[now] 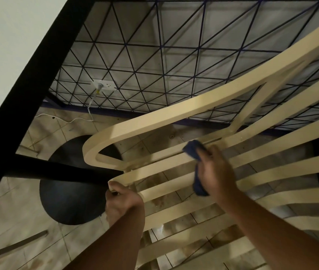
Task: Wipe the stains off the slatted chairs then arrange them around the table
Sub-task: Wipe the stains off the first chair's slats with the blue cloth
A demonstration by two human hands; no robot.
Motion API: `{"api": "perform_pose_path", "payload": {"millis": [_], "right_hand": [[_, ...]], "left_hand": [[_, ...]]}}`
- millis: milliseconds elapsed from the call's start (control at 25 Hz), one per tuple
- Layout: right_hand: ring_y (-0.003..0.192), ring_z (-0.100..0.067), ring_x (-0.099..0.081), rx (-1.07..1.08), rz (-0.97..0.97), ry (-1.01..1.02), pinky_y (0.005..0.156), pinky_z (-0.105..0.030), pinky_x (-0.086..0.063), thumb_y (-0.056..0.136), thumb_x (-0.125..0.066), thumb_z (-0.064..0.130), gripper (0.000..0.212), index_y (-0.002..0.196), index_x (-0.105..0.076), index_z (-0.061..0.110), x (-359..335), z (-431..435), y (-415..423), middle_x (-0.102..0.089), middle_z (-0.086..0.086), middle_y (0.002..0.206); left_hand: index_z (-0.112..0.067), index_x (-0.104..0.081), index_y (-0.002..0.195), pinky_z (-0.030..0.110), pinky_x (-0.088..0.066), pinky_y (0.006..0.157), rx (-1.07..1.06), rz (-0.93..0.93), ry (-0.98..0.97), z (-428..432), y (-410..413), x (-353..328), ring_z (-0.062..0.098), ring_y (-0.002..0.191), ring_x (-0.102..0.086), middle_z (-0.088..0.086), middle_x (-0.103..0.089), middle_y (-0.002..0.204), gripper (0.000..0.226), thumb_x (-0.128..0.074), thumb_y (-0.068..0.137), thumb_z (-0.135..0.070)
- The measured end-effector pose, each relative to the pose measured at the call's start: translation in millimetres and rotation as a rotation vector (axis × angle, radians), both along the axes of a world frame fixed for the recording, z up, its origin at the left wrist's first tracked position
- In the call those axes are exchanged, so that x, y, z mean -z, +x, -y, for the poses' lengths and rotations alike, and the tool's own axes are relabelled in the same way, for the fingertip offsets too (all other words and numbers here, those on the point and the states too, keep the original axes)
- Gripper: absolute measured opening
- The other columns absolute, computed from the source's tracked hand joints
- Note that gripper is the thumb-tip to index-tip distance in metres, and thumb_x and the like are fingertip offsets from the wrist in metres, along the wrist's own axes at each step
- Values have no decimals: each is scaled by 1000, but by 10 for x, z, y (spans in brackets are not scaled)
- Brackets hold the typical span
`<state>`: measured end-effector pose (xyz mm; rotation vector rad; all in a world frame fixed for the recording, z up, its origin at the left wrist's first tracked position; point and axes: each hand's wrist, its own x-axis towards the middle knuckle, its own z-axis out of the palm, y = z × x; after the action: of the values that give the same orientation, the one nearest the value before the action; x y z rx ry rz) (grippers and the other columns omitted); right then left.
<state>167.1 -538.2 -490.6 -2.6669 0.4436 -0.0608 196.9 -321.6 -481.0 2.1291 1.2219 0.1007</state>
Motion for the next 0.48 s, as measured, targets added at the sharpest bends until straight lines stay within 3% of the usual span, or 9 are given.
{"api": "perform_pose_path", "payload": {"millis": [120, 240, 320, 480], "right_hand": [[74, -32, -61, 162, -25, -272, 63, -38, -55, 93, -68, 14, 41, 132, -59, 9, 16, 585, 50, -54, -19, 107], [68, -40, -61, 280, -95, -364, 62, -46, -58, 93, -67, 6, 33, 125, -62, 0, 13, 676, 154, -55, -26, 103], [72, -42, -60, 322, -70, -355, 66, -48, -58, 92, -67, 3, 34, 126, -63, 0, 33, 562, 191, -55, -28, 105], [89, -39, -61, 345, 14, -77, 80, -45, -57, 93, -65, 2, 42, 135, -60, 1, 18, 298, 162, -54, -24, 112]], "left_hand": [[-6, -68, 124, 47, -46, 100, 2, 31, 17, -9, -16, 42, 40, 107, -65, 22, -71, 110, 62, -32, 107, -53], [-7, -67, 126, 46, -46, 98, 9, 7, 34, -29, -16, 68, 39, 107, -66, 21, -71, 111, 63, -31, 107, -54], [-7, -67, 126, 44, -45, 96, 15, 16, 46, -30, -17, 77, 38, 106, -66, 20, -71, 110, 63, -31, 107, -54], [-4, -69, 122, 39, -45, 91, -23, 90, 29, -5, 9, 72, 36, 100, -67, 21, -72, 104, 60, -35, 107, -52]]}}
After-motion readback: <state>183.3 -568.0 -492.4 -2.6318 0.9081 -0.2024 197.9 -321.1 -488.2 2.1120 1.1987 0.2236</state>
